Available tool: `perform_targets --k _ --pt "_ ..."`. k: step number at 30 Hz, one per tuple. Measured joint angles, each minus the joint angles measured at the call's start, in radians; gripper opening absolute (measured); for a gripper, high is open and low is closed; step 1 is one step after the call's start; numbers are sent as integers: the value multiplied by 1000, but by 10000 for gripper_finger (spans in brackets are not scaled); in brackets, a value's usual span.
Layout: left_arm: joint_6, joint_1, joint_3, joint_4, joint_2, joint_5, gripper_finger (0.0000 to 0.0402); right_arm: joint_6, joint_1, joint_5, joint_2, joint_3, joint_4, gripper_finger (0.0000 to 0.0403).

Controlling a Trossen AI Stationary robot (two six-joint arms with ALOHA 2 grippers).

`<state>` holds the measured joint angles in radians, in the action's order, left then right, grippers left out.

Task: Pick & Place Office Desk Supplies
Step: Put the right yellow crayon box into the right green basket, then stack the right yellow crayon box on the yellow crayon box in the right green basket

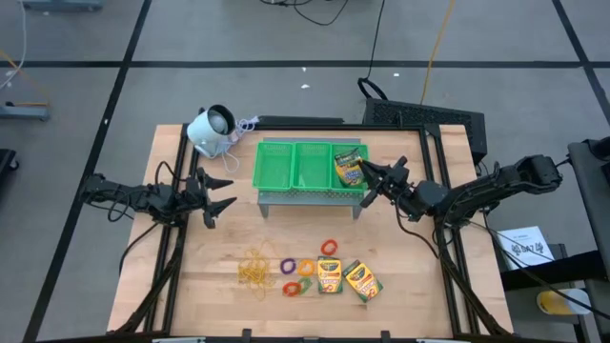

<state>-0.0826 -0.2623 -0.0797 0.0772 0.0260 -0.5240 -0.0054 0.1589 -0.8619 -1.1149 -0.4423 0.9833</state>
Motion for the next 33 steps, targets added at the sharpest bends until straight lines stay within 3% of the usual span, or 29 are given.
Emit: perform_targets --k 19,33 --pt "0 0 0 0 0 0 271 -101 3 9 0 0 39 112" --pt "0 0 0 0 0 0 271 -219 102 394 0 0 102 116"
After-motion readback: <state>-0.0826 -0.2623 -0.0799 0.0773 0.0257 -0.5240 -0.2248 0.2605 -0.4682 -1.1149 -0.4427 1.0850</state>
